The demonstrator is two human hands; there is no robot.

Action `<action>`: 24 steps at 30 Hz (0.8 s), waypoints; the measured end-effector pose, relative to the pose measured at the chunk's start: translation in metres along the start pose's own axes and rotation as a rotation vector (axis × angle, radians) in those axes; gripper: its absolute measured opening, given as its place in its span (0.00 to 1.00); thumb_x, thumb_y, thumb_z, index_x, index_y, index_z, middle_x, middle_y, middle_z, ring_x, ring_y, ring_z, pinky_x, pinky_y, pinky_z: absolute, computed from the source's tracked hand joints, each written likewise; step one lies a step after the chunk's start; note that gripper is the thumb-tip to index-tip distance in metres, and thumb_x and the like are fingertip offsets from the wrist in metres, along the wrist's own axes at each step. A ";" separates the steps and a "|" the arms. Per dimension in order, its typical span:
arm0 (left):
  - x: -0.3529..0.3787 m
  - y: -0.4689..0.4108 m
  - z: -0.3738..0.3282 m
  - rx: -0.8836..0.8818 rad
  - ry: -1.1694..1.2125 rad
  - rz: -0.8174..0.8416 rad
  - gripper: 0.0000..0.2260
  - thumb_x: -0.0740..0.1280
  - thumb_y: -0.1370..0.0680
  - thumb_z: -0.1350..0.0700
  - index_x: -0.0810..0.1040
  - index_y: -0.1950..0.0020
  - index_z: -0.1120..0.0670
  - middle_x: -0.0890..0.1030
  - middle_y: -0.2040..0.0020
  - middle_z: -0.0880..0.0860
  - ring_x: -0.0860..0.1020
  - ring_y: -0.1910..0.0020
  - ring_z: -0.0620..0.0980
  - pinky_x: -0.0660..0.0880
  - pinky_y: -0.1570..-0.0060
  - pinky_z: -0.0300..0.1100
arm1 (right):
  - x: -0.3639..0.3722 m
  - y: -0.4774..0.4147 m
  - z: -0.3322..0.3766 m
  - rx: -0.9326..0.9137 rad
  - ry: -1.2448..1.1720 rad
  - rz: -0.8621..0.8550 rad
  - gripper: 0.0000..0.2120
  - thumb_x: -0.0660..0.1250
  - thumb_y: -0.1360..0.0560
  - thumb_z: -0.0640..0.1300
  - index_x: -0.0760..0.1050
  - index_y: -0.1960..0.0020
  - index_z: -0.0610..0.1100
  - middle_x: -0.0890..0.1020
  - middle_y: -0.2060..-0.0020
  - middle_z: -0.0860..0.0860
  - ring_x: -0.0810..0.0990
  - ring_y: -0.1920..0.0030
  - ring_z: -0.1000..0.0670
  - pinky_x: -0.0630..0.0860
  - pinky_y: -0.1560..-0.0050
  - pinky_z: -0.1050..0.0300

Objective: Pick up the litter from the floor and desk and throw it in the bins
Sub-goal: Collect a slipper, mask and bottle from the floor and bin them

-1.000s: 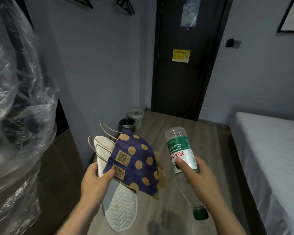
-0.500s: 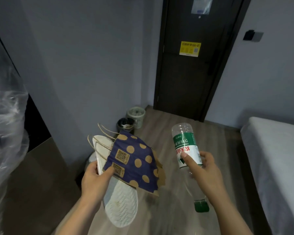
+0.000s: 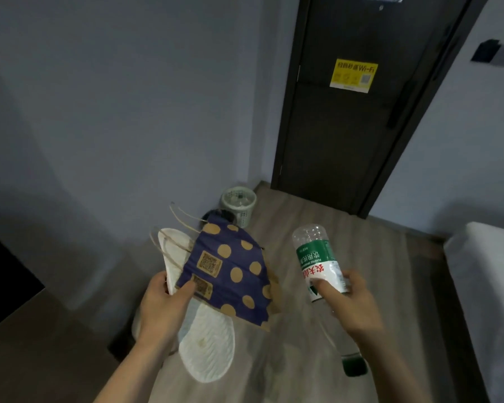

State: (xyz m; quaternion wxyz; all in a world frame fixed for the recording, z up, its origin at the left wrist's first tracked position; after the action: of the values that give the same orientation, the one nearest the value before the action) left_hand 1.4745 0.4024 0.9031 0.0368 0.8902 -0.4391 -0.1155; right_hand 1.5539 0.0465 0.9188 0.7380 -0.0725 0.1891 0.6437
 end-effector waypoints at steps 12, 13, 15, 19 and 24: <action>0.110 -0.181 -0.049 -0.032 -0.045 -0.110 0.07 0.71 0.28 0.57 0.78 0.52 0.56 0.84 0.59 0.54 0.82 0.61 0.53 0.77 0.65 0.46 | 0.066 -0.254 0.041 -0.010 -0.013 0.153 0.24 0.76 0.33 0.53 0.73 0.42 0.45 0.81 0.55 0.53 0.81 0.60 0.55 0.73 0.68 0.62; 0.116 -0.193 -0.055 -0.027 -0.042 -0.129 0.07 0.71 0.28 0.57 0.78 0.52 0.56 0.84 0.59 0.54 0.82 0.63 0.53 0.76 0.67 0.45 | 0.072 -0.273 0.047 -0.012 -0.009 0.179 0.24 0.76 0.33 0.54 0.73 0.42 0.46 0.81 0.56 0.55 0.81 0.60 0.56 0.73 0.68 0.62; 0.125 -0.219 -0.060 -0.030 -0.018 -0.173 0.07 0.71 0.28 0.58 0.78 0.51 0.56 0.83 0.58 0.55 0.82 0.63 0.53 0.76 0.68 0.45 | 0.085 -0.309 0.059 -0.028 0.023 0.216 0.22 0.75 0.33 0.56 0.73 0.43 0.49 0.81 0.56 0.57 0.81 0.59 0.58 0.72 0.67 0.63; 0.143 -0.266 -0.057 -0.082 -0.012 -0.207 0.10 0.70 0.27 0.58 0.77 0.47 0.57 0.83 0.56 0.57 0.82 0.60 0.56 0.76 0.67 0.45 | 0.116 -0.365 0.070 -0.045 0.099 0.278 0.21 0.72 0.32 0.59 0.75 0.43 0.52 0.82 0.55 0.56 0.81 0.57 0.56 0.74 0.62 0.59; 0.163 -0.349 -0.052 -0.117 0.009 -0.241 0.11 0.72 0.28 0.57 0.77 0.48 0.57 0.83 0.57 0.58 0.82 0.62 0.58 0.80 0.64 0.53 | 0.160 -0.438 0.080 -0.043 0.131 0.320 0.19 0.70 0.29 0.58 0.74 0.42 0.52 0.81 0.54 0.55 0.81 0.55 0.54 0.77 0.56 0.55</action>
State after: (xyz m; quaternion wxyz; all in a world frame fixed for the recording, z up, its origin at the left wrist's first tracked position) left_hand 1.8526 0.4848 0.8668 0.0765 0.9333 -0.3216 -0.1407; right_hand 2.0133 0.1520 0.8730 0.6106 -0.0991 0.2318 0.7507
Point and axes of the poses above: each hand's wrist, its own y-axis away from the middle knuckle, its own x-axis out of the palm, z = x × y, the point moved 10 cm from there along -y, towards the middle knuckle
